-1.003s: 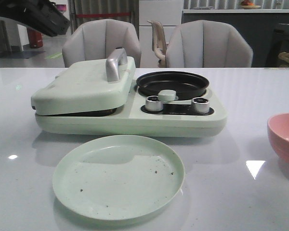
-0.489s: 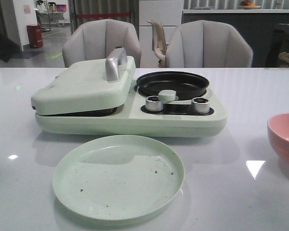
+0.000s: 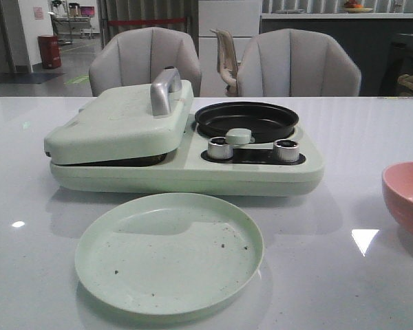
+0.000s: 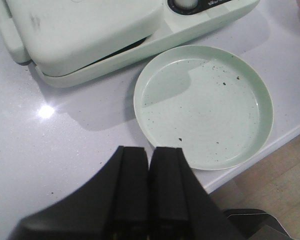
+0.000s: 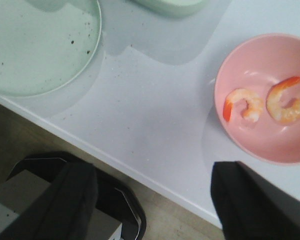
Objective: Make breakfast with bread and shrimp
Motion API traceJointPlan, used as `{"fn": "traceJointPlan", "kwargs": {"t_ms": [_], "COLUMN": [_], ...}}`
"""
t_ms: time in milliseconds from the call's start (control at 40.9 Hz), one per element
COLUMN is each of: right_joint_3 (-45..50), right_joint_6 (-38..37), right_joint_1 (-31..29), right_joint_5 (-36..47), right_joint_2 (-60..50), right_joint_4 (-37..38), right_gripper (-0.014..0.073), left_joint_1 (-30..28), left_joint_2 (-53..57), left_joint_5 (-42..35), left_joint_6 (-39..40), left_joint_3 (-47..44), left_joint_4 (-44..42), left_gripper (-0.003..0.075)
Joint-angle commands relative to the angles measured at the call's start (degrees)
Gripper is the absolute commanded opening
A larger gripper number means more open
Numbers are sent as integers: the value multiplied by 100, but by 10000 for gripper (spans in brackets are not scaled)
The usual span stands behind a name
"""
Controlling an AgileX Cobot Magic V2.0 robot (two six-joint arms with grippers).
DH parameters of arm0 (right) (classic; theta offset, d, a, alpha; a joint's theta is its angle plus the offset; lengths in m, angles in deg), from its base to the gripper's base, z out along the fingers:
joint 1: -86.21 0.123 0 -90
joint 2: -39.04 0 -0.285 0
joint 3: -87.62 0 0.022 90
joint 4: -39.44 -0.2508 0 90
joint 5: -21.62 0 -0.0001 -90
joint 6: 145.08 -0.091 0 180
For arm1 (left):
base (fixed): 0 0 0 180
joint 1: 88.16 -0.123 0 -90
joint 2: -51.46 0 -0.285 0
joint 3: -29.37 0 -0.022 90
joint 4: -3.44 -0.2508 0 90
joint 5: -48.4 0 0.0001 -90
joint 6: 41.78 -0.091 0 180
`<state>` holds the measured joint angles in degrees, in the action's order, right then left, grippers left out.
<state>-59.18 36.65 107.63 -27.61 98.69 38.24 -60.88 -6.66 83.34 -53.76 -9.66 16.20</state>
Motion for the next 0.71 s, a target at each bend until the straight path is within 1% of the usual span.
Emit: {"fn": "traceJointPlan", "kwargs": {"t_ms": [0, 98, 171, 245, 465, 563, 685], "right_joint_3": [-126, -139, -223, -374, -867, -1000, -1045], "right_joint_6": [10, 10, -61, -121, -116, -116, -116], "right_joint_1": [-43, -50, -200, -551, -2067, -2632, -3049], "right_joint_5": [530, 606, 538, 364, -25, 20, 271], "right_joint_2": [-60, -22, 75, 246, 1054, 1447, 2013], "right_joint_4": [-15, 120, 264, 316, 316, 316, 316], "right_gripper": [579, 579, 579, 579, 579, 579, 579], "left_joint_1": [55, 55, 55, 55, 55, 55, 55], "left_joint_2": [55, 55, 55, 55, 55, 55, 55], "left_joint_5": [-365, -365, -365, -365, -386, -386, -386], "left_joint_6": [64, 64, 64, 64, 64, 64, 64], "left_joint_3": [163, 163, 163, 163, 163, 163, 163], "left_joint_4": [52, 52, 52, 52, 52, 52, 52], "left_gripper": [100, 100, 100, 100, 100, 100, 100]}}
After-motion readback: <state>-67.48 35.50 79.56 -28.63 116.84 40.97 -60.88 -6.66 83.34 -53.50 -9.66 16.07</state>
